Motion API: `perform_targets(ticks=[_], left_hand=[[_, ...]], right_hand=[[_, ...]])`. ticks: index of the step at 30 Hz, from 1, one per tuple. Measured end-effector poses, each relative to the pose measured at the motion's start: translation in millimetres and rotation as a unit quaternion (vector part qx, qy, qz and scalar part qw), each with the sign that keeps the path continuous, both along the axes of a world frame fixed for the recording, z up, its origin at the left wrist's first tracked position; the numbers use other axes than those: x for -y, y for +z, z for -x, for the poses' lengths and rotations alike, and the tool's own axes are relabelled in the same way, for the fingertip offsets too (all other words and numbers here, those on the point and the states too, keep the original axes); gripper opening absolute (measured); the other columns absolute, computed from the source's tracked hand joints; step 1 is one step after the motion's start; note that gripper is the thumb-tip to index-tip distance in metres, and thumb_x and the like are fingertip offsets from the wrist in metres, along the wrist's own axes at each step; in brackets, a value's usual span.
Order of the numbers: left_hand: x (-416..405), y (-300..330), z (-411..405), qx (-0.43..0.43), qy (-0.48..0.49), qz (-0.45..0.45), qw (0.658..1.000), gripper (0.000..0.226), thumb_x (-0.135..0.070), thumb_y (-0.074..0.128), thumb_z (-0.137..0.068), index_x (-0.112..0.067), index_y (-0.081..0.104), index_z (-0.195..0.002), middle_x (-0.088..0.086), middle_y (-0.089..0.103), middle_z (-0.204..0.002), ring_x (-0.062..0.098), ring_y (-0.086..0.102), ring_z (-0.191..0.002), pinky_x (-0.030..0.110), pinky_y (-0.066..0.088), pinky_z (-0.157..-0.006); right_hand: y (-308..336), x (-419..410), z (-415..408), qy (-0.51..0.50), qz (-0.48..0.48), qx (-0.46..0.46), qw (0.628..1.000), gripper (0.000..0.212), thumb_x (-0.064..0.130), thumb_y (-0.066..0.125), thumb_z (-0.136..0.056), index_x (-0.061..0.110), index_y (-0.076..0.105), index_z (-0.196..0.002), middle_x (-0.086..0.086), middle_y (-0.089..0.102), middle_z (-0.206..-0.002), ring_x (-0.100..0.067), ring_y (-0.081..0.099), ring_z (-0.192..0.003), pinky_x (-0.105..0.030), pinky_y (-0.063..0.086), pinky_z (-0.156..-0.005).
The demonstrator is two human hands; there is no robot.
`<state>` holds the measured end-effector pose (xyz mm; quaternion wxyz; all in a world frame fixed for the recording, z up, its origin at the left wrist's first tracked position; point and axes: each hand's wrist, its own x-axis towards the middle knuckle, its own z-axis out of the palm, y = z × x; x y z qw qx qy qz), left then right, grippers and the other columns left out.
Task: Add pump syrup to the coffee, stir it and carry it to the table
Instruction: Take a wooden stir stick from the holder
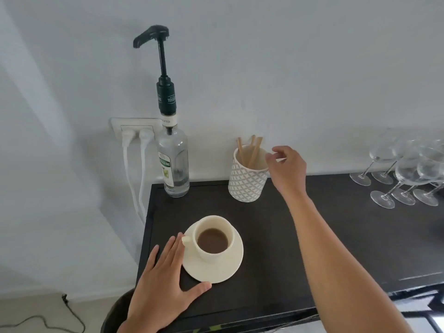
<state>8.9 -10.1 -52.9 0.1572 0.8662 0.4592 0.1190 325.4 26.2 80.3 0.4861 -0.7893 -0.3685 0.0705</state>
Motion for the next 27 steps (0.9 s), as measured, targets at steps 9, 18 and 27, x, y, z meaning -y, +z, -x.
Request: perform_targets(ticks=[9, 18, 27], left_hand=[[3.9, 9.3, -3.7, -0.025, 0.012, 0.001, 1.000, 0.116, -0.100, 0.034, -0.068, -0.040, 0.001, -0.161, -0.028, -0.006, -0.168, -0.009, -0.014, -0.149, 0.019, -0.017, -0.123], [-0.9, 1.2, -4.0, -0.004, 0.010, 0.006, 1.000, 0.124, -0.105, 0.025, -0.060, -0.038, 0.006, -0.162, -0.030, 0.000, -0.167, -0.005, -0.003, -0.155, 0.021, -0.012, -0.123], [-6.7, -6.0, -5.3, -0.003, 0.012, 0.003, 1.000, 0.123, -0.103, 0.037, -0.063, -0.032, 0.022, -0.162, -0.024, 0.017, -0.168, 0.001, 0.014, -0.156, 0.018, -0.013, -0.120]], right_hand=[[-2.7, -56.6, -37.4, 0.051, 0.087, 0.002, 0.995, 0.028, 0.022, 0.067, -0.088, 0.010, 0.079, -0.110, -0.006, 0.079, -0.107, -0.025, 0.072, -0.103, -0.030, 0.053, -0.085], [-4.9, -59.5, -40.5, 0.016, -0.020, -0.041, 0.999, 0.012, 0.014, 0.074, -0.084, 0.012, 0.084, -0.091, 0.000, 0.078, -0.079, -0.024, 0.076, -0.091, -0.027, 0.055, -0.072], [17.9, -0.2, -6.6, 0.041, -0.217, 0.000, 0.975, 0.007, 0.013, 0.071, -0.090, 0.014, 0.076, -0.093, 0.003, 0.077, -0.084, -0.016, 0.076, -0.080, -0.023, 0.061, -0.077]])
